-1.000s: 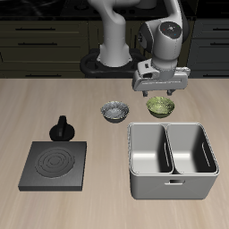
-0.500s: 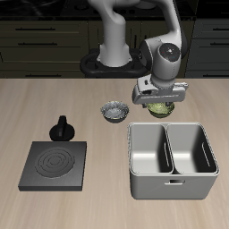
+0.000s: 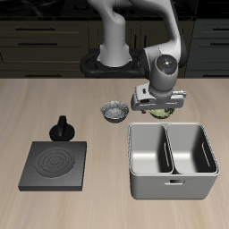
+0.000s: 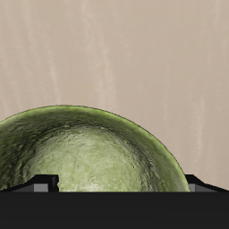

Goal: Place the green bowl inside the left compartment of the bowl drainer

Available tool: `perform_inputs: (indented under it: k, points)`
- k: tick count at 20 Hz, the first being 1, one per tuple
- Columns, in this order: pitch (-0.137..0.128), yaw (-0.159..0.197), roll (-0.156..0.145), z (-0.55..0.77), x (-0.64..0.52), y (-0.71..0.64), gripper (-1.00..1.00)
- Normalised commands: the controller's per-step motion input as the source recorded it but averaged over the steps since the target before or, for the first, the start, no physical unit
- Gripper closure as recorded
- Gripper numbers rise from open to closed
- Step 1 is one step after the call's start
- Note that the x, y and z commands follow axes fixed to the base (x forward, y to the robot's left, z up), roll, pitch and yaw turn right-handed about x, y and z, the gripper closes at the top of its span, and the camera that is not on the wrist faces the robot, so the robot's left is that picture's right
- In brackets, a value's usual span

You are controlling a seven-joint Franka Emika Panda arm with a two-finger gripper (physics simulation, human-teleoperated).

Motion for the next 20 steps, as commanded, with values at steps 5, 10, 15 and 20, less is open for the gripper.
perform_inputs:
  k: [5, 10, 15, 20]
  points:
    - [0.007, 0.004, -0.021, -0.02, 0.00, -0.06, 1.00]
    - [-0.021, 0.004, -0.009, 0.11, 0.04, -0.08, 1.00]
    - [-0.041, 0.004, -0.029, 0.21, 0.05, -0.16, 1.00]
    - [-0.112, 0.017, -0.019, 0.59, 0.06, -0.16, 1.00]
